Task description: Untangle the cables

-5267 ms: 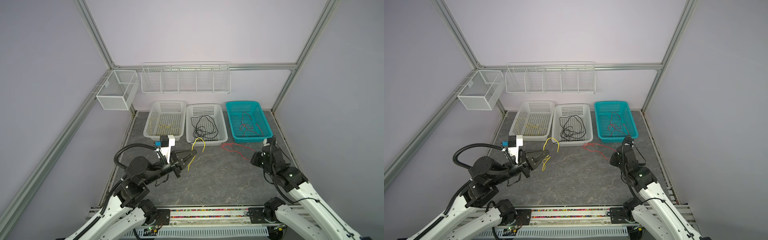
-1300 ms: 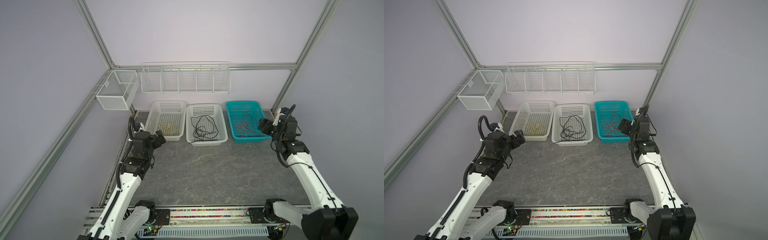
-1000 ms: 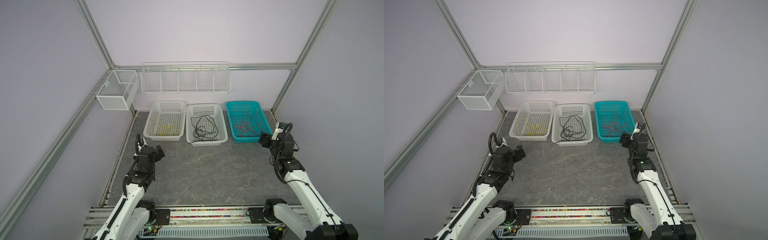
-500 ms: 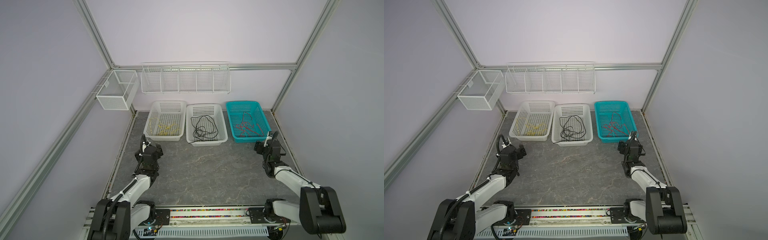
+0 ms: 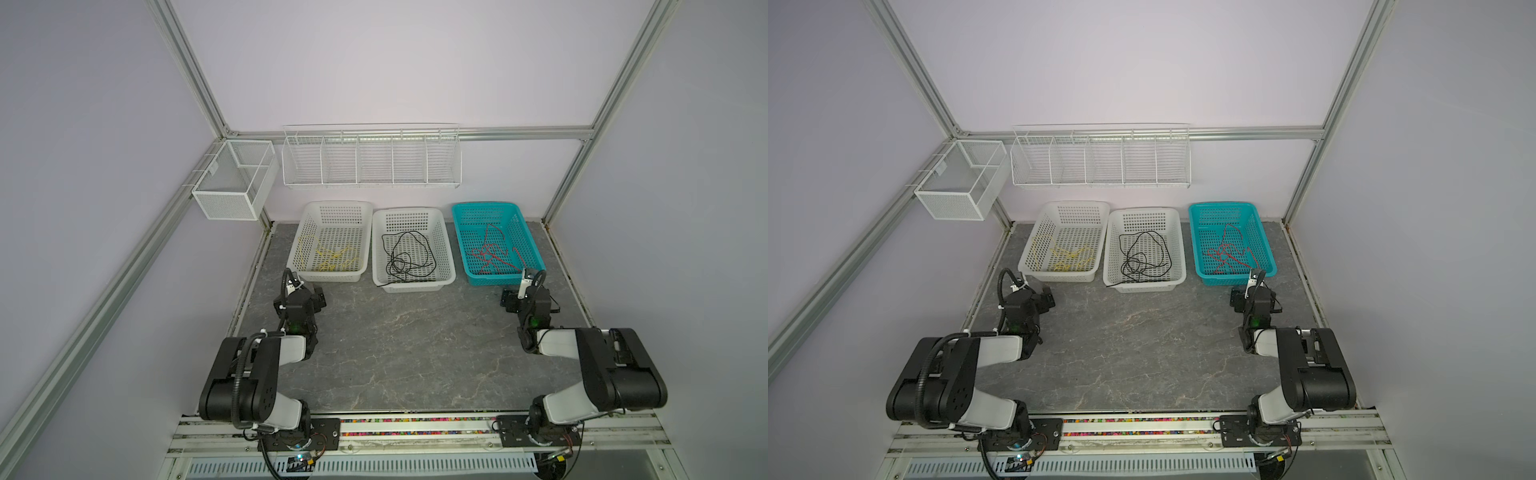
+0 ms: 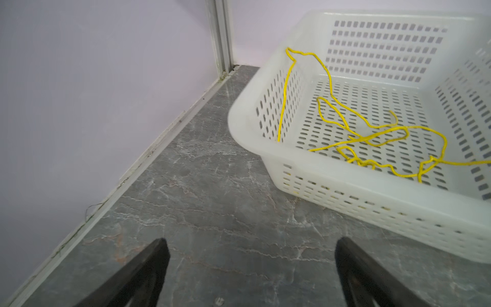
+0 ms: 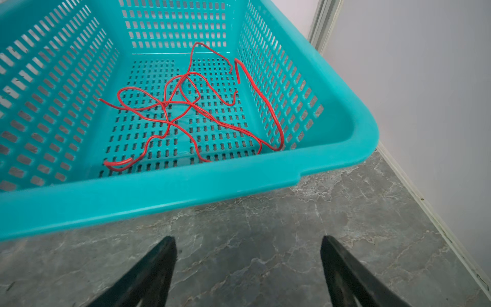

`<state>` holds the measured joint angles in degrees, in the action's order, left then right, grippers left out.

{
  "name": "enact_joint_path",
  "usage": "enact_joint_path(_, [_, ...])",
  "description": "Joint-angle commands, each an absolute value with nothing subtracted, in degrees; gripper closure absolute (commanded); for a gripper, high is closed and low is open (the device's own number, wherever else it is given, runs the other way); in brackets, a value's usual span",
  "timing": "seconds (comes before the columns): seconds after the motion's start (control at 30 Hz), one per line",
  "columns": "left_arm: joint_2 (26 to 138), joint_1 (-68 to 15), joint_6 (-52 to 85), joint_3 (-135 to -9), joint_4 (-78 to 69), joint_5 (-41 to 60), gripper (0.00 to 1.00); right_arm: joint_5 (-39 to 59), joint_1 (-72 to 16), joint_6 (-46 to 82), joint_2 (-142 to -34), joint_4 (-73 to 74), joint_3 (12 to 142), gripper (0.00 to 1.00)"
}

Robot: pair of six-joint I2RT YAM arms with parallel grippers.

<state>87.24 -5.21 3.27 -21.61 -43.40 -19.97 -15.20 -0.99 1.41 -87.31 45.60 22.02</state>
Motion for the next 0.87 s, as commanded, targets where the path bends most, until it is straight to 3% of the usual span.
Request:
enact_joint_path(0.0, [87.8,-4.0,1.5,-23.9,-47.6,-15.0,0.02,-12.8,-0.7,-0.1,-87.5,51.1,21.2,0.12])
enact_joint_path(0.83, [88.9,-4.0,0.7,-22.6,-51.9,-14.8,0.02,-13.0,-0.8,0.0,-87.3,50.8,21.2,0.12])
